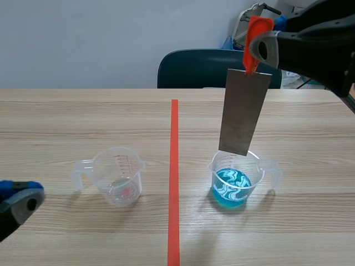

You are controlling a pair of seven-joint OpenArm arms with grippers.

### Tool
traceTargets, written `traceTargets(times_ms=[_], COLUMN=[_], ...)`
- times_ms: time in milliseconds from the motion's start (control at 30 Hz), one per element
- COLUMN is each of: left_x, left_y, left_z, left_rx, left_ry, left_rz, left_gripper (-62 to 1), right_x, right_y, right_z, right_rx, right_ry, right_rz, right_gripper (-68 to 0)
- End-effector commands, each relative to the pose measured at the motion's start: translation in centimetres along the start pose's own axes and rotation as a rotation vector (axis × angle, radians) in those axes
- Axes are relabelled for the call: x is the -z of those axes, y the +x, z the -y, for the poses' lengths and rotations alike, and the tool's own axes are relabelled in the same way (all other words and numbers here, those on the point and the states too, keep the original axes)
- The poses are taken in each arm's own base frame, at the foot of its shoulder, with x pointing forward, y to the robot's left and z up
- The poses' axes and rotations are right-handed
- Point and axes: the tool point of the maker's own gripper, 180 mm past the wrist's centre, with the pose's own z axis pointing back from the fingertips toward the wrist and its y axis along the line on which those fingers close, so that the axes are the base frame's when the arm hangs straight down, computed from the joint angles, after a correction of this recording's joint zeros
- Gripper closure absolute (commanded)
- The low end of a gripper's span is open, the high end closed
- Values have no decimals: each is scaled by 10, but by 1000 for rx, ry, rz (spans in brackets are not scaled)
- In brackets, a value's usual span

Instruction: Do the redox reaction experiment

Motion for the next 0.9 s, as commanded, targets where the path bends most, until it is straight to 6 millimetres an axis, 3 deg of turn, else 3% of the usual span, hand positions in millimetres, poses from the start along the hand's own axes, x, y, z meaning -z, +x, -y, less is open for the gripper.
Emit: traceTargets(times_ms=[0,167,467,867], left_x=[6,30,71,110], left_y=[8,19,22,29], left_z=[1,10,23,48], left_rx=[-1,7,62,86], left_ry=[-13,-86,-196,-256], left_rz=[48,124,122,169], left_gripper=[-32,-32,-32,-32], right_x=[-1,-1,-1,-1], right_y=[11,11,11,11], right_z=[5,5,5,5], right_rx=[-16,-16,-16,-16], right_ry=[-14,-14,-14,-14], right_rz=[35,35,35,35], right_gripper=[-6,-6,-6,-6])
